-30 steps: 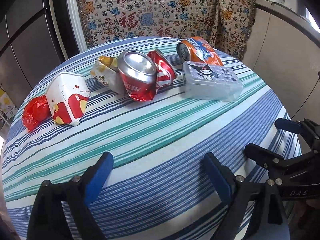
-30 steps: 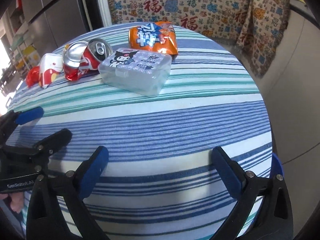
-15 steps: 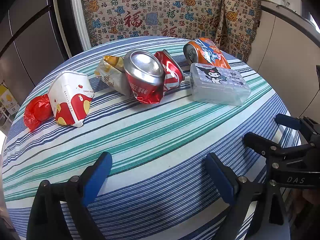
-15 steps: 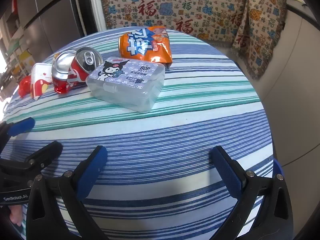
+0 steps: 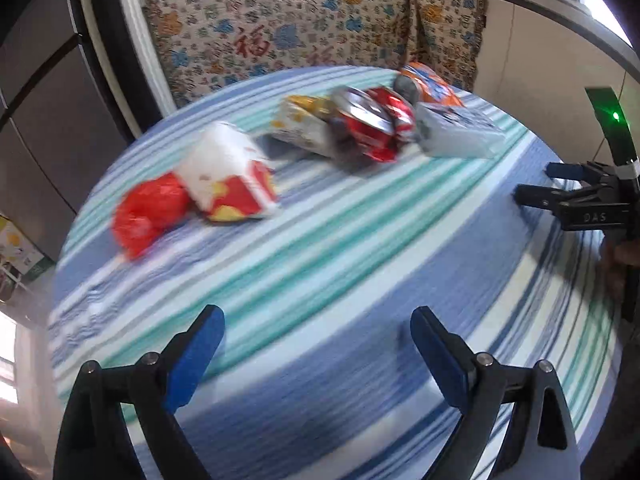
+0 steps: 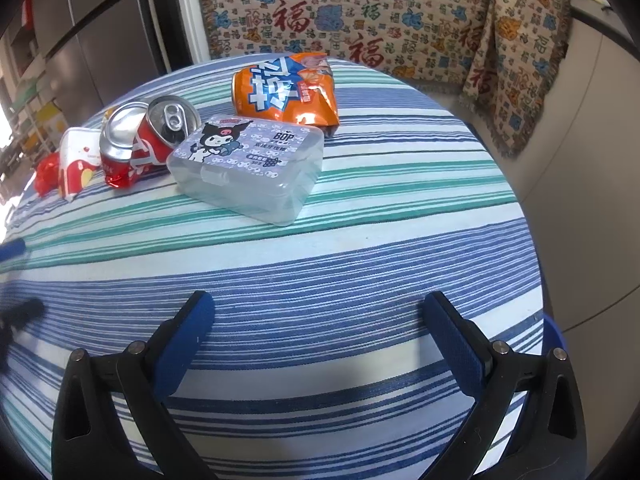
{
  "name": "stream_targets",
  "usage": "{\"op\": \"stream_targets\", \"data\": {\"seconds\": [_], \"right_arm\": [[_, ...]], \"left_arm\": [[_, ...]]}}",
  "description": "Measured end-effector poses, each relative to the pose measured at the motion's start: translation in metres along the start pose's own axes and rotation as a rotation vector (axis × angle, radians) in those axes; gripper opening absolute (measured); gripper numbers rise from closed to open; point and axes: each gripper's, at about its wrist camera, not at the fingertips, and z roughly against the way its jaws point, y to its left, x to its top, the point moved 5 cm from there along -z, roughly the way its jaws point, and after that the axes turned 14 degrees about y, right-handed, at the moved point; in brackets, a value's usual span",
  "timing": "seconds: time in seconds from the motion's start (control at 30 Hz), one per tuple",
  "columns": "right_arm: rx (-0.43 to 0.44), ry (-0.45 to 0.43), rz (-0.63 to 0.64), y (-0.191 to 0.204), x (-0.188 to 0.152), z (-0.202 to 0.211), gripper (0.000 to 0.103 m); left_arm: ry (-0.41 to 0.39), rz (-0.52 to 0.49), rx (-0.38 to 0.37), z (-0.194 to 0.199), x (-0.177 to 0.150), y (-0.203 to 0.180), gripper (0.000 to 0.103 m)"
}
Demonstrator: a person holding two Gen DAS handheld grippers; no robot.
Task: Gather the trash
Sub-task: 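Move both tools back over the table toward the red plastic bag, then close the left tool on the red plastic bag and lift it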
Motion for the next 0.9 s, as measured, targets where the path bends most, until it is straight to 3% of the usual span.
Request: {"op": "stream_targets", "data": {"seconds": [0.07, 0.13, 0.23, 0.3, 0.43, 0.6, 0.63, 0.67, 0.8, 0.9], "right_arm": [[0.0, 0.0, 0.0, 0.0, 0.0, 0.0, 0.103], [0.0, 0.0, 0.0, 0.0, 0.0, 0.0, 0.103], [0.0, 0.0, 0.001, 0.0, 0.0, 0.0, 0.103], [0.001, 0.0, 0.001, 0.0, 0.0, 0.0, 0.103], [0.001, 0.0, 0.002, 0.0, 0.0, 0.0, 0.103], [0.001, 0.0, 0.002, -0.001, 0.0, 0.0, 0.103], [0.001, 0.0, 0.002, -0.001, 0.0, 0.0, 0.103], [0.002, 0.0, 0.002, -0.001, 0.0, 0.0, 0.103], [0.001, 0.0, 0.002, -0.001, 0.0, 0.001, 0.103], [0.001, 0.0, 0.002, -0.001, 0.0, 0.0, 0.103]], "left_arm": [[-0.019, 0.04, -0.007, 0.01, 0.008, 0.045, 0.096], [-0.03, 0.077, -0.06, 0.012, 0.022, 0.086, 0.096], [-0.042, 0.093, -0.105, -0.001, 0.041, 0.121, 0.096], [-0.02, 0.06, -0.132, -0.014, 0.052, 0.123, 0.096], [0.003, -0.062, -0.078, -0.033, 0.064, 0.11, 0.096], [-0.02, -0.088, -0.084, -0.045, 0.072, 0.107, 0.093], [-0.025, -0.081, -0.107, -0.045, 0.073, 0.106, 0.075], [-0.018, -0.066, -0.127, -0.047, 0.073, 0.108, 0.047], [-0.005, 0.051, -0.165, -0.043, 0.063, 0.116, 0.043], [0.014, 0.168, -0.132, -0.029, 0.048, 0.118, 0.043]]}}
